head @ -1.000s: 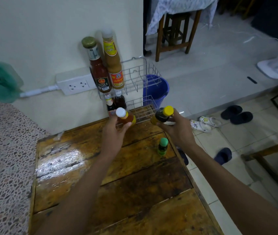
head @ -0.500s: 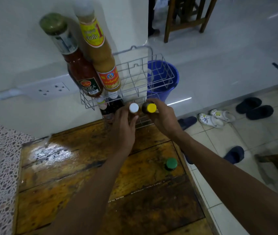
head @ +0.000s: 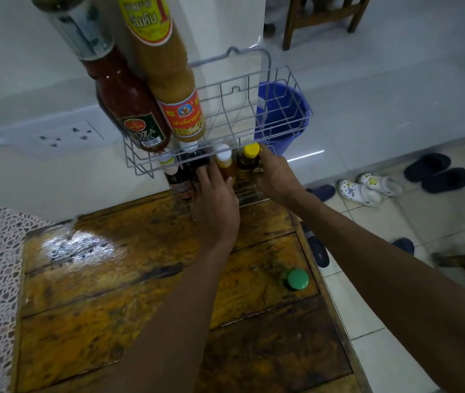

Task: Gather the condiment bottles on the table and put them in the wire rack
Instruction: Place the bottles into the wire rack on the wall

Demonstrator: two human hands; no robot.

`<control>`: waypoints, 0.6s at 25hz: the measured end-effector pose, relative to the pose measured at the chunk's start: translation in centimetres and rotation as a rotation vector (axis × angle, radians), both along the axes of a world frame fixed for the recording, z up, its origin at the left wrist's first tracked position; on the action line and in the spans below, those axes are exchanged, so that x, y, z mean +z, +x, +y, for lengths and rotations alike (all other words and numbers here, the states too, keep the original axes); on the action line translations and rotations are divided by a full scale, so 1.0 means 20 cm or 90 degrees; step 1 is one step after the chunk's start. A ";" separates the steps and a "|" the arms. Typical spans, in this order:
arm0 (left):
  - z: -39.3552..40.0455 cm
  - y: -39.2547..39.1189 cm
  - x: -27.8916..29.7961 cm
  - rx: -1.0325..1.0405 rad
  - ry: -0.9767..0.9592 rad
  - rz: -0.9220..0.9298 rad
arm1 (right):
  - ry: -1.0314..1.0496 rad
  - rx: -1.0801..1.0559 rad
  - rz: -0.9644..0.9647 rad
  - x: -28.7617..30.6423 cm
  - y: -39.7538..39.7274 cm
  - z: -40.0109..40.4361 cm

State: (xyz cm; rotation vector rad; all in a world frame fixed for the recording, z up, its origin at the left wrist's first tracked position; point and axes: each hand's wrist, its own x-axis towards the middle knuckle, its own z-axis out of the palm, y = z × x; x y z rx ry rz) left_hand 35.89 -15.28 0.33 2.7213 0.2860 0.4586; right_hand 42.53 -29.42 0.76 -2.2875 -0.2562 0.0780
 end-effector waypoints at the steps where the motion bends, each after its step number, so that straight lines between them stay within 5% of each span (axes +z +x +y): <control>1: -0.01 0.01 0.00 0.017 -0.017 -0.015 | 0.000 0.001 -0.004 -0.01 0.00 0.01; 8: 0.01 0.06 0.02 0.020 -0.121 -0.092 | 0.027 -0.023 -0.045 0.00 0.01 0.04; 15: 0.05 0.03 -0.04 -0.050 -0.056 0.040 | 0.034 -0.039 -0.009 0.00 0.05 0.03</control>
